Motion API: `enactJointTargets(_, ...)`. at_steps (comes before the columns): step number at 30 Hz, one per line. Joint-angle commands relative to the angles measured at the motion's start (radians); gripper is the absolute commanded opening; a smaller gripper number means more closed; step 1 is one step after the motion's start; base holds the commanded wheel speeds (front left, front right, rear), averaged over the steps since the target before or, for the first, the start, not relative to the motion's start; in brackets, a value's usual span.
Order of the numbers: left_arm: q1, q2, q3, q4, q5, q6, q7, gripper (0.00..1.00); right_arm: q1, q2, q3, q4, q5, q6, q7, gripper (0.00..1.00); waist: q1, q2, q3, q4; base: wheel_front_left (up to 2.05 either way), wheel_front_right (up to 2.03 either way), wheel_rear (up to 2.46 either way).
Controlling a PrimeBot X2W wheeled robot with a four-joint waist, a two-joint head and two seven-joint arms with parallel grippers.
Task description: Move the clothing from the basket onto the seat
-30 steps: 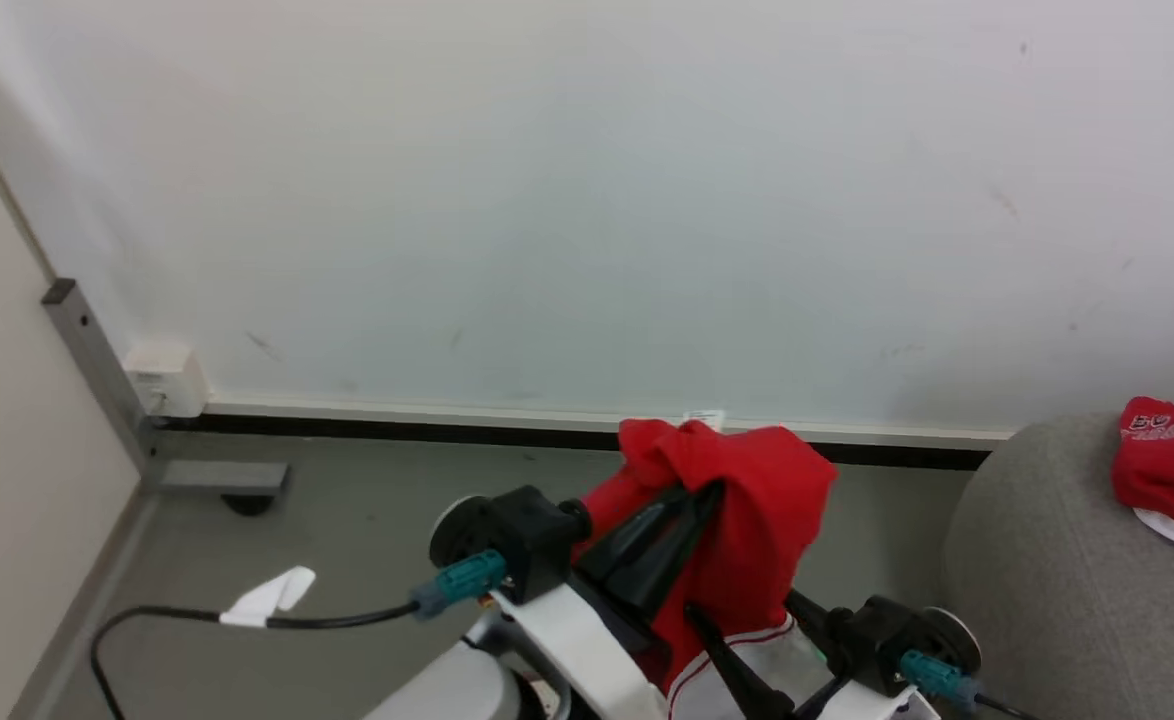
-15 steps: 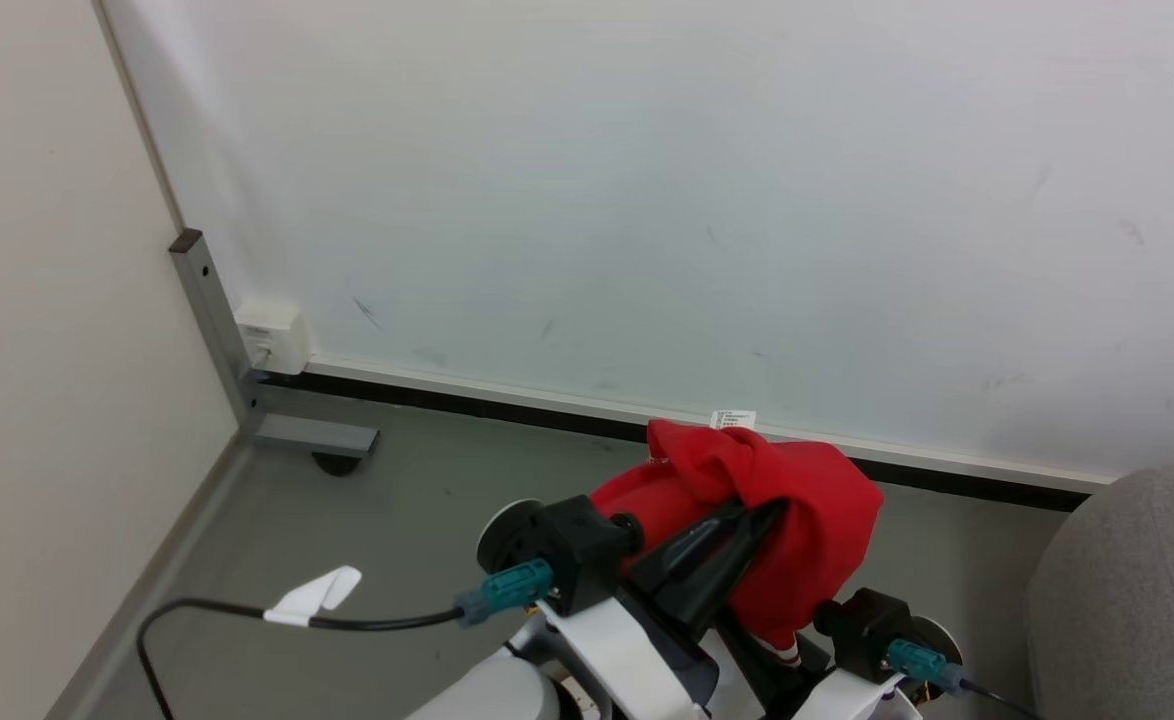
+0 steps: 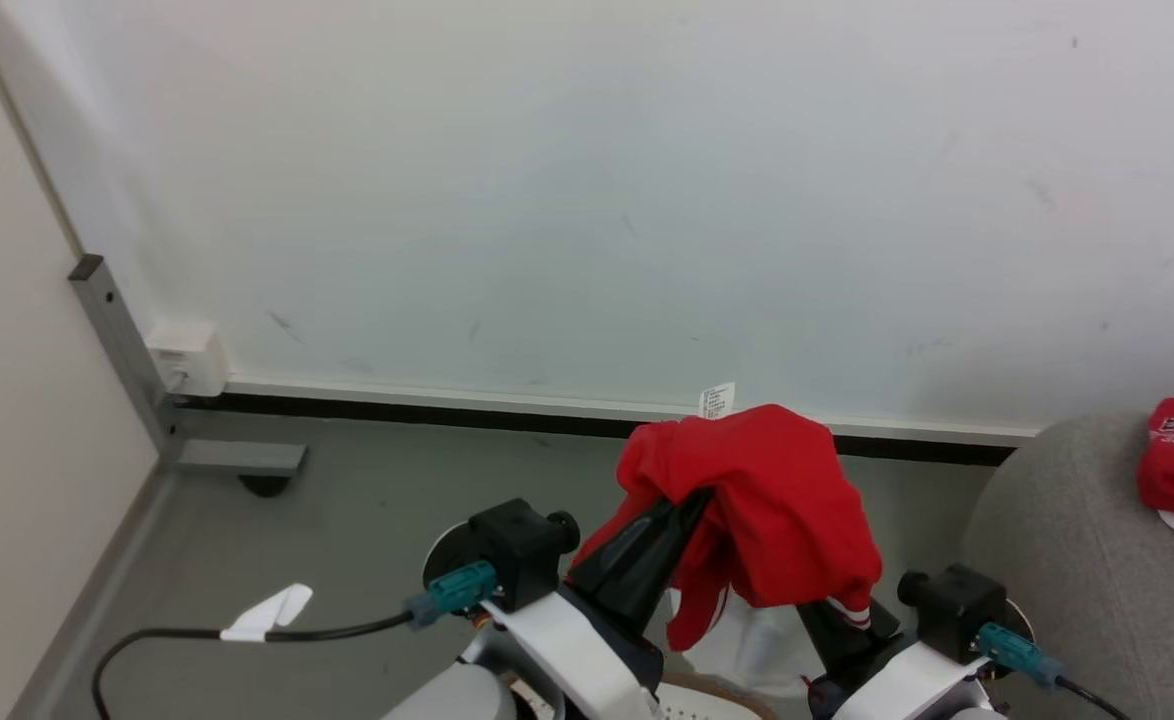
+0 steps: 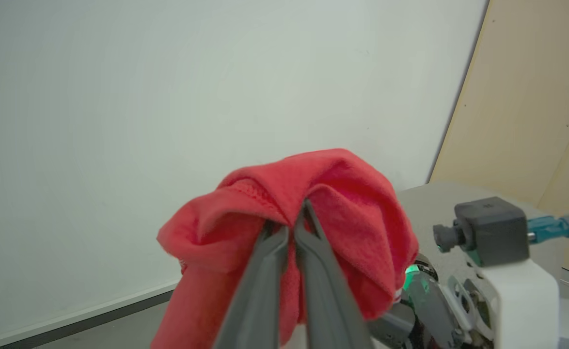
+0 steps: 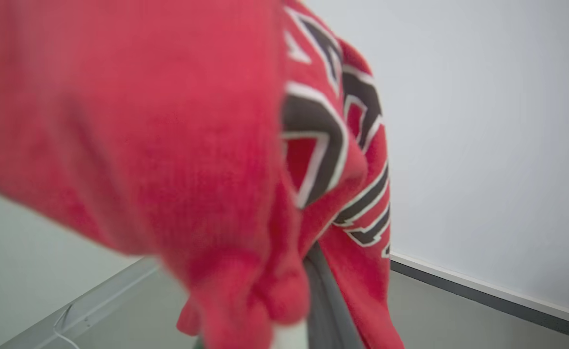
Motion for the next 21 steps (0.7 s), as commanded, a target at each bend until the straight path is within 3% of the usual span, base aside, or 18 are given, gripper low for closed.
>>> enactJointTargets(1, 0.015, 0.006, -0.002, 0.007, -0.010, 0.002, -0.001, 0.00, 0.011, -0.012, -0.021, -0.017, -0.016, -0.003, 0.000, 0.00, 0.0000, 0.0000, 0.009, -0.043, 0.00, 0.00, 0.00)
enactJointTargets(5, 0.029, 0.000, -0.008, 0.015, -0.030, -0.003, 0.016, 0.00, 0.010, -0.009, -0.090, -0.063, -0.032, -0.003, 0.000, 0.00, 0.0000, 0.0000, 0.022, -0.118, 0.00, 0.00, 0.00)
enactJointTargets(6, 0.032, -0.003, -0.012, 0.018, -0.033, -0.005, 0.018, 0.14, 0.015, -0.010, -0.115, -0.074, -0.032, -0.003, 0.000, 0.00, 0.0000, 0.0000, 0.026, -0.135, 0.00, 0.00, 0.00)
enactJointTargets(7, 0.035, -0.007, -0.013, 0.019, -0.035, -0.004, 0.015, 0.45, 0.021, -0.010, -0.136, -0.085, -0.027, -0.003, 0.000, 0.00, 0.0000, 0.0000, 0.029, -0.151, 0.00, 0.00, 0.00)
enactJointTargets(8, 0.035, -0.010, -0.017, 0.022, -0.038, -0.006, 0.016, 1.00, 0.027, -0.011, -0.162, -0.094, -0.020, -0.003, 0.000, 0.00, 0.0000, 0.0000, 0.032, -0.166, 0.00, 0.00, 0.00)
enactJointTargets(21, 0.007, -0.012, -0.021, 0.029, -0.004, -0.019, -0.044, 1.00, 0.042, -0.077, -0.355, -0.180, -0.066, -0.003, 0.000, 0.00, 0.0000, 0.0000, 0.078, -0.413, 0.00, 0.00, 0.00)
